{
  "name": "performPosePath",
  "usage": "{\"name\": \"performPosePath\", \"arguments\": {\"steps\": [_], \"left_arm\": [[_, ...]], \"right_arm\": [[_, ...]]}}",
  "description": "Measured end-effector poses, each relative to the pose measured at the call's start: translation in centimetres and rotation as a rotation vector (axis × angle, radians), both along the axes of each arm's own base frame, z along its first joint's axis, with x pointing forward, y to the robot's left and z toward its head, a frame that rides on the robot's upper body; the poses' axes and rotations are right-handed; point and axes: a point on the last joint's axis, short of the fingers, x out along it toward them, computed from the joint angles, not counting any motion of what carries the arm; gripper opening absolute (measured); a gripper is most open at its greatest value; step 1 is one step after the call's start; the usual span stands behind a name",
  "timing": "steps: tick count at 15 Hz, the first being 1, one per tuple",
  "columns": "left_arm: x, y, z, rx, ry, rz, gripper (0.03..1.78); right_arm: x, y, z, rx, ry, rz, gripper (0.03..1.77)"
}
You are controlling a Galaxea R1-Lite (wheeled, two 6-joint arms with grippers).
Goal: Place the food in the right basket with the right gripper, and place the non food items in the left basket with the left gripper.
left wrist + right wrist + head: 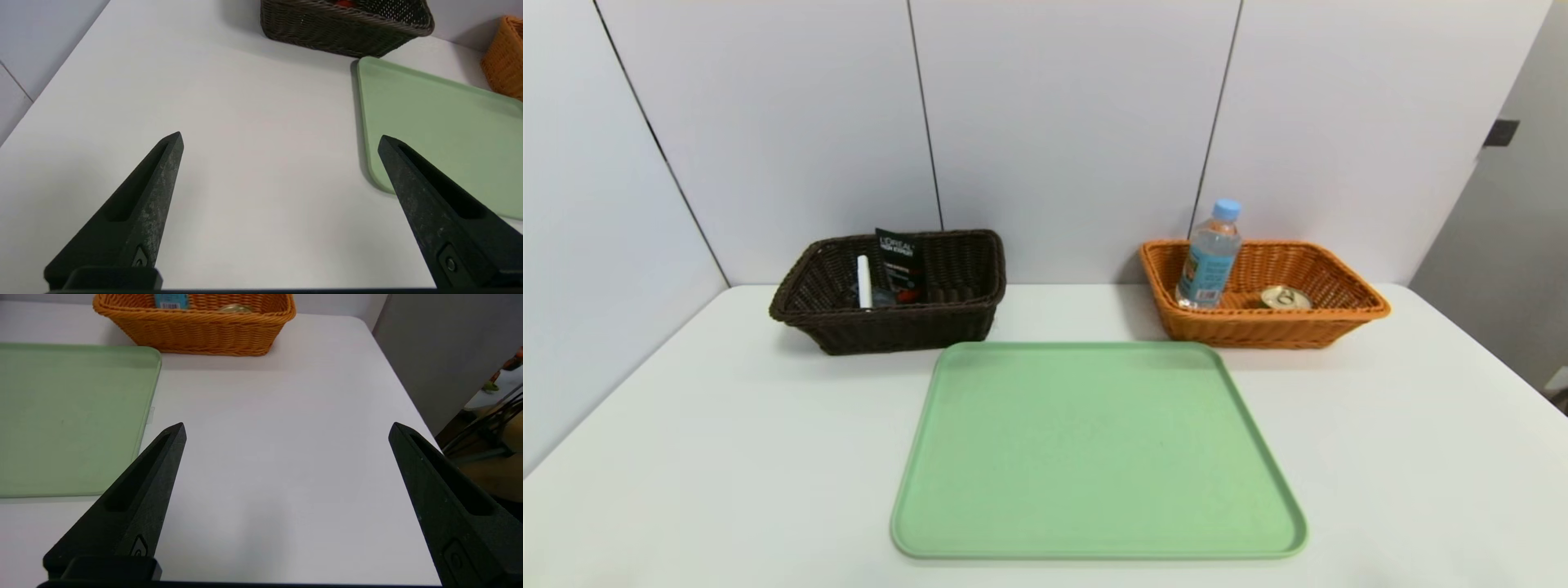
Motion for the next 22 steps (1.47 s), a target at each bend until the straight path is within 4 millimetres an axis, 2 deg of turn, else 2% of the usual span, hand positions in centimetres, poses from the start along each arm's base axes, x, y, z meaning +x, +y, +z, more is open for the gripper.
{"name": "performPosePath", "arguments": {"steps": [3, 7, 10, 13, 15, 17, 19, 22], "left_arm": [[-1.1, 0.0, -4.1, 0.102, -0.037, -0.02, 1.69], [-2.2, 0.0, -8.2, 0.28, -0.125, -0.029, 1.69], [-1.7, 0.0, -9.4, 0.358, -0.236, -0.018, 1.69], [-0.6, -0.1, -11.2, 0.411, -0.304, -0.009, 1.69], [-0.3, -0.1, -11.6, 0.41, -0.34, -0.019, 1.69], [-0.1, -0.2, -12.8, 0.384, -0.255, -0.091, 1.69], [-0.1, -0.3, -13.2, 0.354, -0.231, -0.116, 1.69], [-0.1, -0.2, -13.2, 0.283, -0.227, -0.097, 1.69]], "right_arm": [[-2.2, 0.0, -1.8, -0.01, -0.086, -0.017, 1.71], [-4.2, 0.0, -3.3, -0.062, -0.201, 0.002, 1.71], [-4.7, 0.1, -4.1, -0.159, -0.307, 0.015, 1.71], [-3.6, 0.1, -6.3, -0.179, -0.356, 0.042, 1.71], [-3.1, 0.2, -7.3, -0.177, -0.385, 0.054, 1.71], [-2.8, 0.3, -8.6, -0.148, -0.295, 0.104, 1.71], [-2.6, 0.4, -10.1, -0.098, -0.168, 0.173, 1.71], [-2.6, 0.4, -10.3, -0.023, -0.149, 0.158, 1.71]]}}
